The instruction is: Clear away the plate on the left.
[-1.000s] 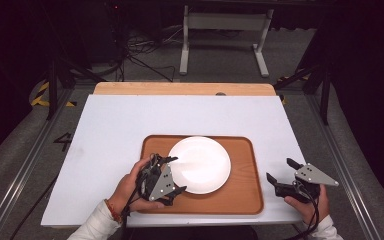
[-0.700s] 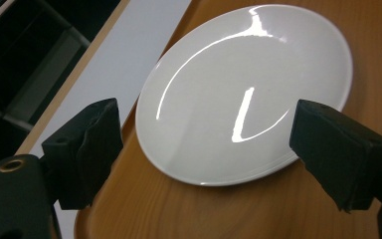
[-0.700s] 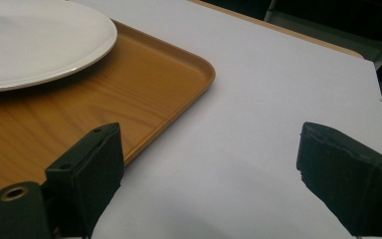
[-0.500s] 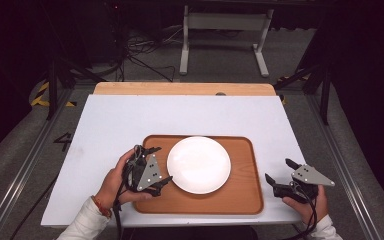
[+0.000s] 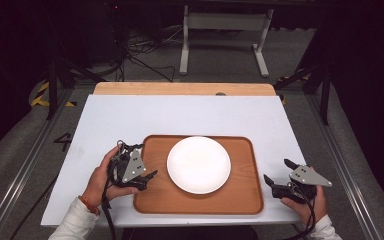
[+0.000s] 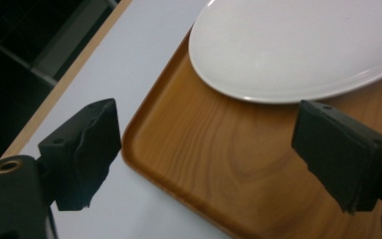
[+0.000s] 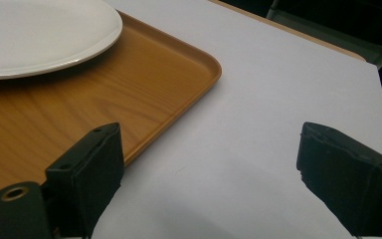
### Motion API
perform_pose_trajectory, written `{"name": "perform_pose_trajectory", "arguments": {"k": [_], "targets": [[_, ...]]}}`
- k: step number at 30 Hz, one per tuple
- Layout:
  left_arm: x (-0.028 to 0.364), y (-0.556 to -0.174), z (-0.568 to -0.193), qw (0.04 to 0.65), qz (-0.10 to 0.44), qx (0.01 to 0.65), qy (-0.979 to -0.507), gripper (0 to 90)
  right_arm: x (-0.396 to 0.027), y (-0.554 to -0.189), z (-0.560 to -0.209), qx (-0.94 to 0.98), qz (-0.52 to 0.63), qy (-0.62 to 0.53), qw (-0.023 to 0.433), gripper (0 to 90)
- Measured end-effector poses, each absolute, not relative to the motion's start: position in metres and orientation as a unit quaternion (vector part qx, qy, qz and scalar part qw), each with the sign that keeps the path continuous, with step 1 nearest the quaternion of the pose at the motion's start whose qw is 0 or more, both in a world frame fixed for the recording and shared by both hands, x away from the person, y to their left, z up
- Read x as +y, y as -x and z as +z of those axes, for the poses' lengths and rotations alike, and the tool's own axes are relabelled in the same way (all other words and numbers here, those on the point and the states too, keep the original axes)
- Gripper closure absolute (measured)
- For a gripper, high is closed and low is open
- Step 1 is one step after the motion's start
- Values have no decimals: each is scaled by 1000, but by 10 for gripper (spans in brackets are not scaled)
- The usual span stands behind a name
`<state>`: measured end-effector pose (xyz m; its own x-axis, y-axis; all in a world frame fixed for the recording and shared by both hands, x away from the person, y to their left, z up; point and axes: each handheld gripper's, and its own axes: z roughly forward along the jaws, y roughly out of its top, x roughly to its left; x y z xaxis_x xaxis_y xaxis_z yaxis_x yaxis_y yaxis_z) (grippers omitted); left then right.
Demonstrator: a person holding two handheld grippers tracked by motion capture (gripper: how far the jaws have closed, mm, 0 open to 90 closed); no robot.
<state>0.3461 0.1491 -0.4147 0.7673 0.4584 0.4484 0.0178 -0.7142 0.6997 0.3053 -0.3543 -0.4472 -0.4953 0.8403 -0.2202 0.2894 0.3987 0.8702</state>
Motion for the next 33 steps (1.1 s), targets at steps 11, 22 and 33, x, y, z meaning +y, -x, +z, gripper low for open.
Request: {"name": "perform_pose_trajectory", "arguments": {"k": [11,22,33], "targets": [[184,-349,-425,340,310,175,-870,124,-353,-307,-449,767,402,-369,336,119],[211,-346,-434,329,306,211,-868,119,-354,-308,-451,768,399,-374,334,119],[248,-344,-451,322,286,259,-864,120,-352,-308,-452,769,396,-373,335,119]]}}
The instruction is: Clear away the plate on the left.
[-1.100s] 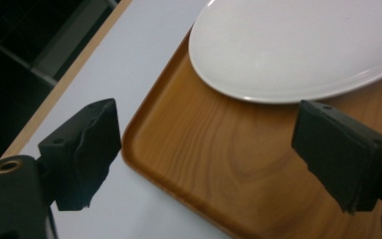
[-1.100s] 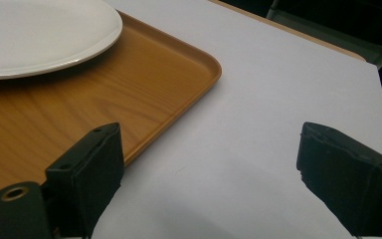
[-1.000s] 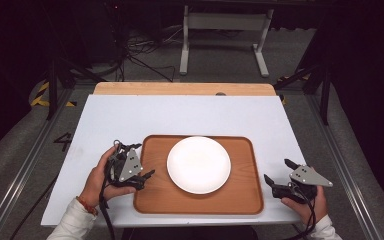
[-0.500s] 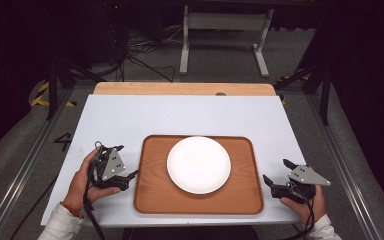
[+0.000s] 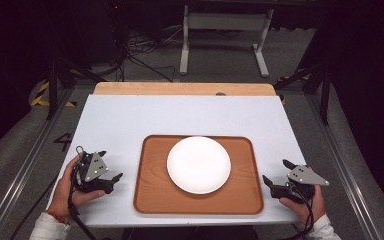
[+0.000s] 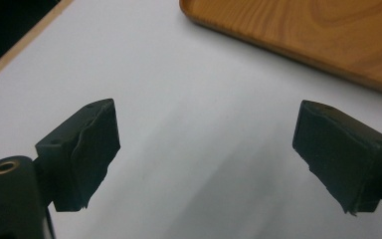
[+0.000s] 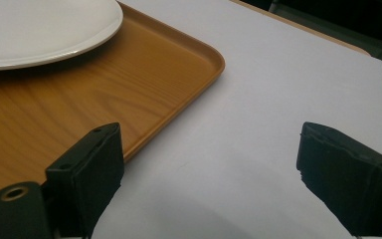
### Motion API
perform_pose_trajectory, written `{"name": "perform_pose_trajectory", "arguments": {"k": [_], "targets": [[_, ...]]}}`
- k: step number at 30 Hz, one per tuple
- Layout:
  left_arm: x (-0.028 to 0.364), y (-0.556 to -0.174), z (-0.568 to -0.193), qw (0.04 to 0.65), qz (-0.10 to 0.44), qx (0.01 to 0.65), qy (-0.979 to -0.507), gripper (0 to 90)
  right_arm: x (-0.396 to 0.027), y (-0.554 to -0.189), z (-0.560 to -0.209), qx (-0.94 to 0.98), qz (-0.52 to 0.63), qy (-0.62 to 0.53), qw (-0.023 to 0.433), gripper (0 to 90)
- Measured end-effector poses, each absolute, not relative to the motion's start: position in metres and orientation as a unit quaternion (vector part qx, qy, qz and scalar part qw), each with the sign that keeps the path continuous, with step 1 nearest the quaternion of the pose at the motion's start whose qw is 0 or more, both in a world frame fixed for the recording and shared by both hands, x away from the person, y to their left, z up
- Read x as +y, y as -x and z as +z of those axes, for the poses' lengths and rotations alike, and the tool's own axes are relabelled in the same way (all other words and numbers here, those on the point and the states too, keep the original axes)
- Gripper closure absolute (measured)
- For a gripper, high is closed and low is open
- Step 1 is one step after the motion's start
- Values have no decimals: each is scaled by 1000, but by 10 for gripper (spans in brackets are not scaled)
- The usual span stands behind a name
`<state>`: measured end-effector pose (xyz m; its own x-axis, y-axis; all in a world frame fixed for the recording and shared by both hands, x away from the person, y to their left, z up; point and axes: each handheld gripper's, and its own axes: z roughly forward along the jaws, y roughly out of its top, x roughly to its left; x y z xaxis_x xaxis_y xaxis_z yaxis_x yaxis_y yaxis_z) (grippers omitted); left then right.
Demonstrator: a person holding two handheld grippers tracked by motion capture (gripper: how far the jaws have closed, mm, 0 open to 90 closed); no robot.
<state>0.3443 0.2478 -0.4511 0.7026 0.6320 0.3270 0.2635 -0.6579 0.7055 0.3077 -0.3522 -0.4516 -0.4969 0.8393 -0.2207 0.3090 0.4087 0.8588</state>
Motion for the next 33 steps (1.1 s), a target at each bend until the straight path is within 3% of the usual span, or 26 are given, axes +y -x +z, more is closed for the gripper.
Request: {"name": "perform_pose_trajectory", "arguments": {"k": [15,33], "targets": [[280,-325,-464,371,238,342,-830,122,-356,-308,-452,765,408,-373,332,119],[273,-324,-460,372,240,325,-836,108,-354,-296,-445,762,409,-364,346,118]]}}
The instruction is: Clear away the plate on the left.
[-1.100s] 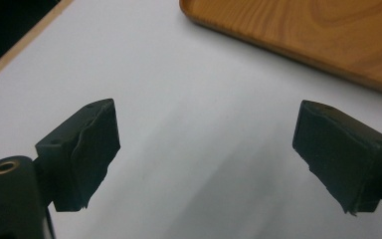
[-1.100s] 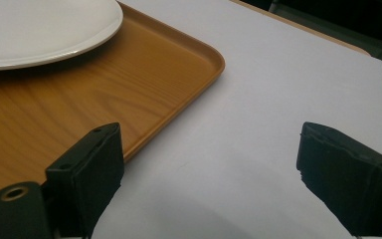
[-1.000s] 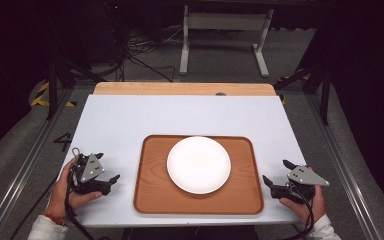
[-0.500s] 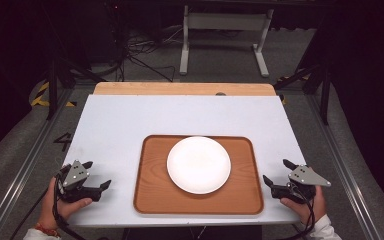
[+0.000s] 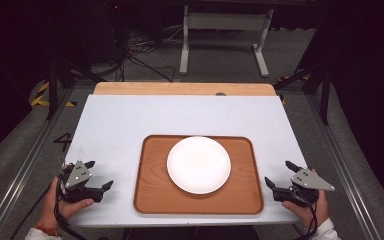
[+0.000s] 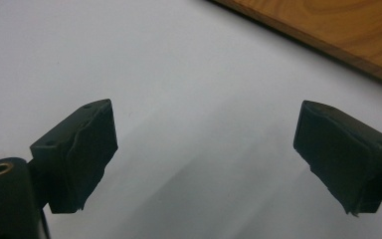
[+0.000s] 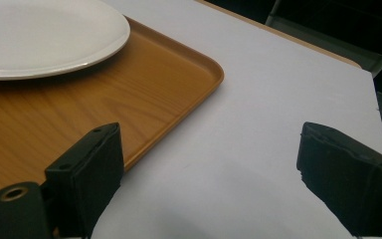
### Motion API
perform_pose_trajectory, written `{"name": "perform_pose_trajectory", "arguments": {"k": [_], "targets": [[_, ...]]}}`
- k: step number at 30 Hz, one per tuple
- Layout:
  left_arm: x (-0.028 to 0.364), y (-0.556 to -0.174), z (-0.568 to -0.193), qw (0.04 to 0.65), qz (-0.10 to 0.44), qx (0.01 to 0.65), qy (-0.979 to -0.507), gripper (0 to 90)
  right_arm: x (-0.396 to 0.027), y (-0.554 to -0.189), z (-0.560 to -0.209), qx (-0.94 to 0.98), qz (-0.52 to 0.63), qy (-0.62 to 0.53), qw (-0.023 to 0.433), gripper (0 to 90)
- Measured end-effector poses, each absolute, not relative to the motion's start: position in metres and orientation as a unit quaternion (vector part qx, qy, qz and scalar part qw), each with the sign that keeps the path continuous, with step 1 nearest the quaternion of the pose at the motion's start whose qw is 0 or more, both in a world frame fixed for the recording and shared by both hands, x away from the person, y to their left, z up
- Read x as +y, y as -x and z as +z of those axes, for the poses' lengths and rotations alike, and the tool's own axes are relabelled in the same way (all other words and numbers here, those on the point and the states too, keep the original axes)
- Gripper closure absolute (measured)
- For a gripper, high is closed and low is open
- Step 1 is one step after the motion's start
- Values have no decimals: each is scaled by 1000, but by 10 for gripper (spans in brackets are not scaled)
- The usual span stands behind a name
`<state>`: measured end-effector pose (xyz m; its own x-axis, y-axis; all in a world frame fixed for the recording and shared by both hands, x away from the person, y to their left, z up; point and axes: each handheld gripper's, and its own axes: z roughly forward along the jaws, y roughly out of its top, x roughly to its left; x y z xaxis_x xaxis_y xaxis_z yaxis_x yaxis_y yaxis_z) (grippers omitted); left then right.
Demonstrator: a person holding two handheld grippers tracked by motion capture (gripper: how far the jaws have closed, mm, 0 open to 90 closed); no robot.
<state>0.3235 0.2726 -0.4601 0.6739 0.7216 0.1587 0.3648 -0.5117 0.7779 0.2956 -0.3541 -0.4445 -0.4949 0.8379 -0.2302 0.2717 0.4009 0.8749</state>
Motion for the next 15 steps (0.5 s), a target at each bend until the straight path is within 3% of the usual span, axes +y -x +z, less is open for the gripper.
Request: {"name": "perform_pose_trajectory", "arguments": {"k": [15], "targets": [[265,-326,-460,367,239,308,-844,110,-355,-300,-448,765,395,-369,349,117]]}}
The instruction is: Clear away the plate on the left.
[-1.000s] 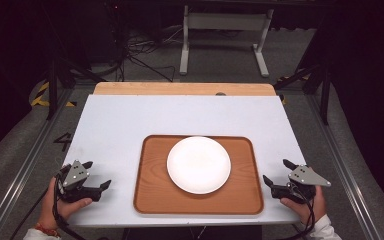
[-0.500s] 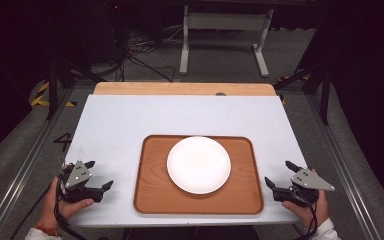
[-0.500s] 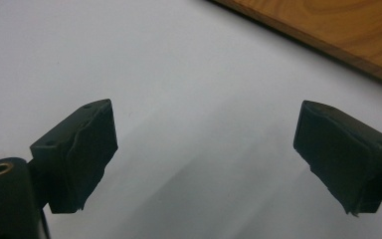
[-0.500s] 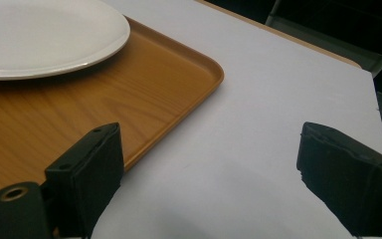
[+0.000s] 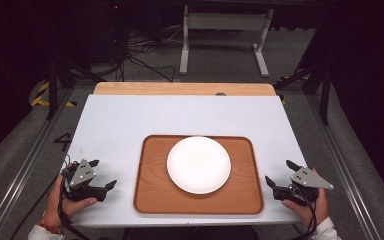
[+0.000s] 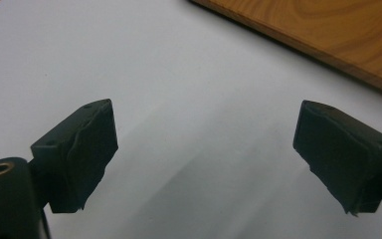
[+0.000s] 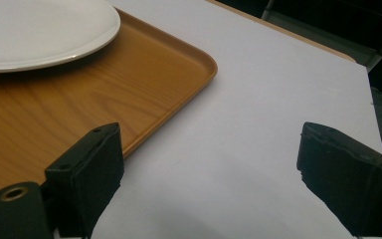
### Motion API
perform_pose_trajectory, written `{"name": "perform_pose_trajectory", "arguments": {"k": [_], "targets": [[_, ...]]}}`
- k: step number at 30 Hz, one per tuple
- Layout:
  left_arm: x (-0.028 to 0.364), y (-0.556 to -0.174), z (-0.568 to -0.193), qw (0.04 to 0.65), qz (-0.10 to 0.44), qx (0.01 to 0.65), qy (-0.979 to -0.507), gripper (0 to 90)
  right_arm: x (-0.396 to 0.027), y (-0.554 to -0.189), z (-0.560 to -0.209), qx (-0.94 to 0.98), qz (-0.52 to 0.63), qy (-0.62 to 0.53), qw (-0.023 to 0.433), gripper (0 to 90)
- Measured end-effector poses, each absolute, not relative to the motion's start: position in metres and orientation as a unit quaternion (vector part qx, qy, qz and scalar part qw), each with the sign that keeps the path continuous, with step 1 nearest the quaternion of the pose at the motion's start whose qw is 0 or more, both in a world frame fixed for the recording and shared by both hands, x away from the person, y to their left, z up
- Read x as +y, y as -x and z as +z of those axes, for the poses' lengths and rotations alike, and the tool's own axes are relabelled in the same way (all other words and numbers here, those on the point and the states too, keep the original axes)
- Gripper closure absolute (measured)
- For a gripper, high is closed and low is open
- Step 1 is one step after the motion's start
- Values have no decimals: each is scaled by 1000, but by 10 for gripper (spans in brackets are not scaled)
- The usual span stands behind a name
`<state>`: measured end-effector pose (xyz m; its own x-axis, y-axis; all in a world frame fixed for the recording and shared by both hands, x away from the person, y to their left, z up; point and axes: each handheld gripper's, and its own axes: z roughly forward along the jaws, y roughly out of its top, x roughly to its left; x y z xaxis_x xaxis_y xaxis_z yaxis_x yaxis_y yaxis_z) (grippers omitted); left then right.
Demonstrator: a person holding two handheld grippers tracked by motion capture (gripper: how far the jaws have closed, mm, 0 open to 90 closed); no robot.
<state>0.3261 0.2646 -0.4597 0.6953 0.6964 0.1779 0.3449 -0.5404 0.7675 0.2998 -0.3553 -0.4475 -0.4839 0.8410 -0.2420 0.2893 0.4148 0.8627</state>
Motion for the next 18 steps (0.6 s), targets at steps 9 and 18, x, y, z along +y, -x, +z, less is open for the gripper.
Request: {"name": "perform_pose_trajectory", "arguments": {"k": [9,18], "targets": [[265,-324,-459,367,242,312,-842,109,-357,-300,-450,767,396,-368,345,116],[267,-327,-461,363,240,317,-843,109,-357,-302,-452,767,396,-371,342,115]]}}
